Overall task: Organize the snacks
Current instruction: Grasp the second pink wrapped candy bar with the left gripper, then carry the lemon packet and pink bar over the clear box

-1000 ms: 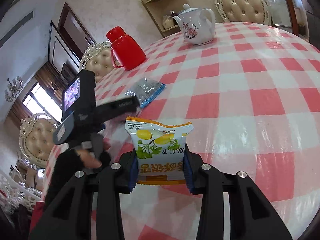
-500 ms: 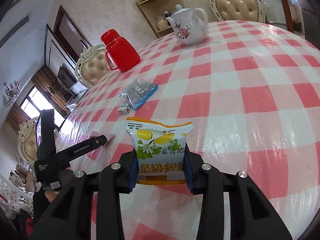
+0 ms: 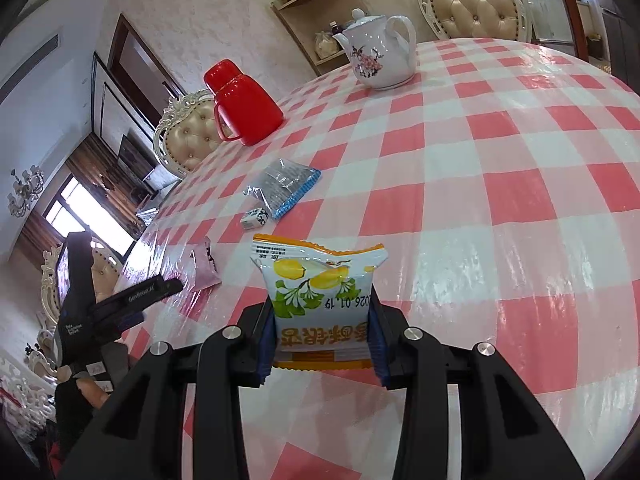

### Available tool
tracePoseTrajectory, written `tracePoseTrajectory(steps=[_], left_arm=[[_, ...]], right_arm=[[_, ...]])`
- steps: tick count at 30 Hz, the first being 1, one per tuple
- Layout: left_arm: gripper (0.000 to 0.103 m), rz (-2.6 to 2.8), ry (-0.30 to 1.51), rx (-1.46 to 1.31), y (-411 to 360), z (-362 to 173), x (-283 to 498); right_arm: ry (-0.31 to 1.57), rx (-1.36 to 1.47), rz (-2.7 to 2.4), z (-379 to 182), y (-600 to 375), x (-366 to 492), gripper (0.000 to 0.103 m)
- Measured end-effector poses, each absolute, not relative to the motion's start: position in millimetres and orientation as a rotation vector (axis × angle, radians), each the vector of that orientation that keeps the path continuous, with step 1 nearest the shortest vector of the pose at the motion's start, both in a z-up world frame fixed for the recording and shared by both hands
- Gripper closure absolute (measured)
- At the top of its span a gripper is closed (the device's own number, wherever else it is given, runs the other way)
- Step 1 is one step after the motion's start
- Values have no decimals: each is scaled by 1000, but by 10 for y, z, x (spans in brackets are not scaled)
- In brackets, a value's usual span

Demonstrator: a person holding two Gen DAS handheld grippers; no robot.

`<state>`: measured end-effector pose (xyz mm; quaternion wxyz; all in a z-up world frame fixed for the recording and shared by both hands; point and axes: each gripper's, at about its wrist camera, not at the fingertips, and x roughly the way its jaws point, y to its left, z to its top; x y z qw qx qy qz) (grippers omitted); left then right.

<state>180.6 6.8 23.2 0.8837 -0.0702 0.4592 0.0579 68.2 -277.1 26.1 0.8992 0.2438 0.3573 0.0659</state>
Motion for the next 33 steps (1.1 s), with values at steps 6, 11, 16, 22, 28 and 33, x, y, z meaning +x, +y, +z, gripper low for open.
tracePoseTrajectory(steps=[6, 11, 16, 22, 28, 33], left_arm=[[3, 72, 912, -69, -334, 83, 2051], [28, 27, 920, -87, -358, 24, 2235], [82, 8, 902, 22, -427, 32, 2182], [82, -98, 870, -43, -421, 155, 1839], [82, -162, 798, -41, -516, 294, 1229], [82, -190, 785, -44, -496, 267, 877]], right_arm=[[748, 471, 145, 247, -2712, 691, 64], [748, 440, 163, 255, -2645, 691, 64], [736, 413, 170, 263, -2609, 693, 65], [738, 440, 170, 217, -2675, 716, 65], [742, 445, 173, 196, -2683, 716, 65], [733, 428, 174, 208, -2609, 665, 65]])
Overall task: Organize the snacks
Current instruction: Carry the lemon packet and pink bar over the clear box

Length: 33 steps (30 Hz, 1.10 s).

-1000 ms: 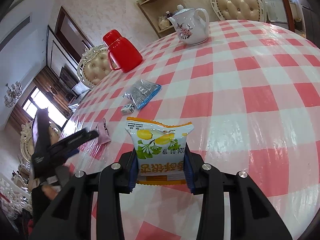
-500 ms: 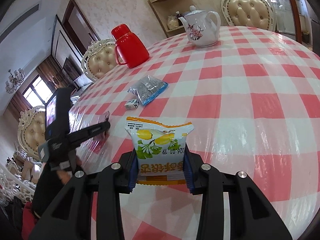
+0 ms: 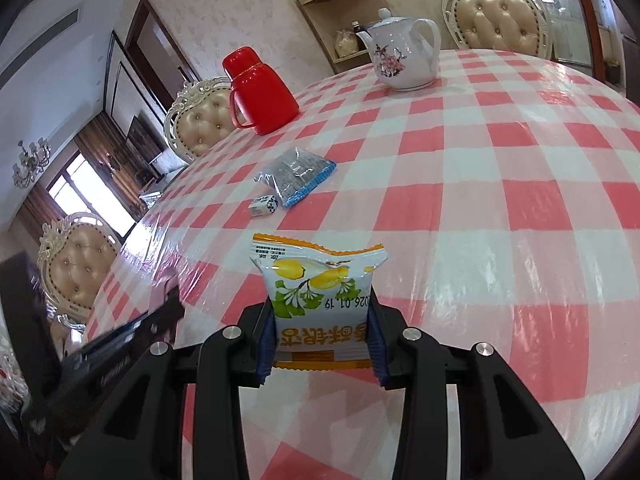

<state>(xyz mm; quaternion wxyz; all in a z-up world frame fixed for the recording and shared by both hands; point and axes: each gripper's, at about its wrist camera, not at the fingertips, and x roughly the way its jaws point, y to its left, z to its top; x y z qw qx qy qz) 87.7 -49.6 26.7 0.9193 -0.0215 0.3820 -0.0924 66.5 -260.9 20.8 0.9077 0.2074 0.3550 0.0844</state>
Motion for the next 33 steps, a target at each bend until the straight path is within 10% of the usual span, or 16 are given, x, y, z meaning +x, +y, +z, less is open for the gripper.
tracePoseTrajectory(steps=[33], left_arm=[[82, -168, 737, -151, 277, 312, -730]], right_arm=[[794, 613, 346, 106, -1877, -609, 65]])
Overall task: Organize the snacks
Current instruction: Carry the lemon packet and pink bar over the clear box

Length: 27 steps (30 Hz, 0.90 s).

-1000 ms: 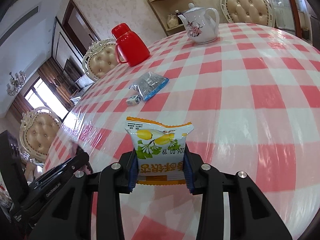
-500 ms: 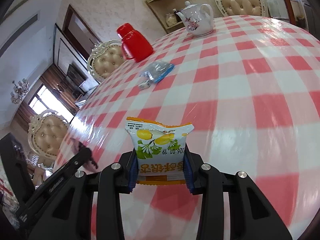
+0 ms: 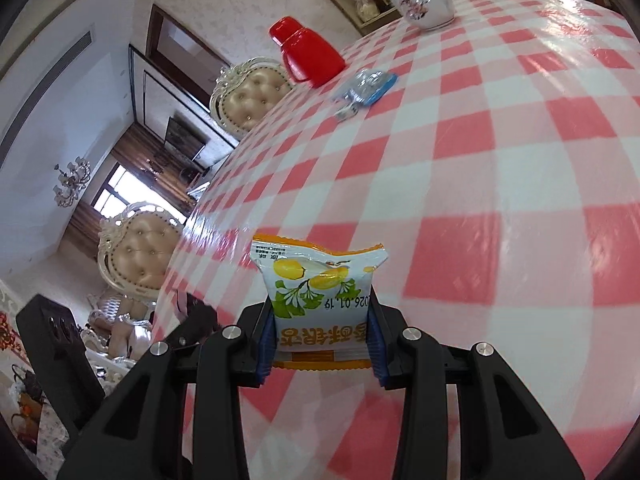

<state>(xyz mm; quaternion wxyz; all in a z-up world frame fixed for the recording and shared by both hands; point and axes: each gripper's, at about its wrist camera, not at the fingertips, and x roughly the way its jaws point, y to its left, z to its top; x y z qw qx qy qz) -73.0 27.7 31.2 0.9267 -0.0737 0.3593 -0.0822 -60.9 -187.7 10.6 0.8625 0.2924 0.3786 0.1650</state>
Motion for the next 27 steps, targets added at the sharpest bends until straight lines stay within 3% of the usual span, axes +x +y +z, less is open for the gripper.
tracePoseTrajectory(steps=[27], left_arm=[[82, 47, 717, -196, 1578, 487, -1716]], right_arm=[[876, 387, 628, 215, -372, -1056, 65]])
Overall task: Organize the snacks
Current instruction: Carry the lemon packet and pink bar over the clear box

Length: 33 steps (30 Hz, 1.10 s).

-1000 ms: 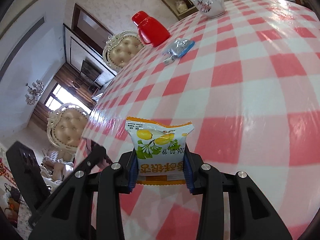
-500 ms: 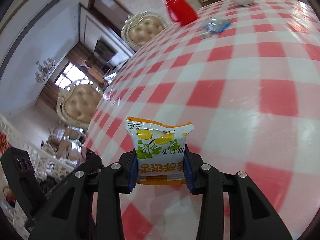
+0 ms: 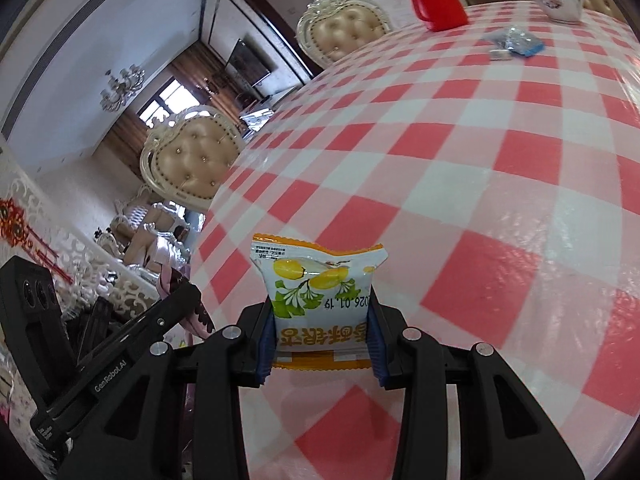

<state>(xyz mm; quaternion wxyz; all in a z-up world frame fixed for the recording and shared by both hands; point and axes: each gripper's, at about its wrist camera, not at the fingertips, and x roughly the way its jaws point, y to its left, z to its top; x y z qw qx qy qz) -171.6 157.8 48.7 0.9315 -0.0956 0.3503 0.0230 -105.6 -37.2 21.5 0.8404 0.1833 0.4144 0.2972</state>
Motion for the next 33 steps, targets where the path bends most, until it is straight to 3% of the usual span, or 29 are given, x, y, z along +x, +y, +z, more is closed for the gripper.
tracePoseTrajectory(steps=[12, 23, 33], left_arm=[[82, 85, 713, -266, 2004, 514, -1940], [82, 279, 600, -345, 2969, 875, -2310], [82, 378, 608, -369, 3477, 852, -2444]], right_arm=[[882, 325, 695, 336, 54, -1126, 65], [849, 125, 855, 596, 805, -1505, 65], [844, -90, 1014, 602, 1723, -1902, 65]])
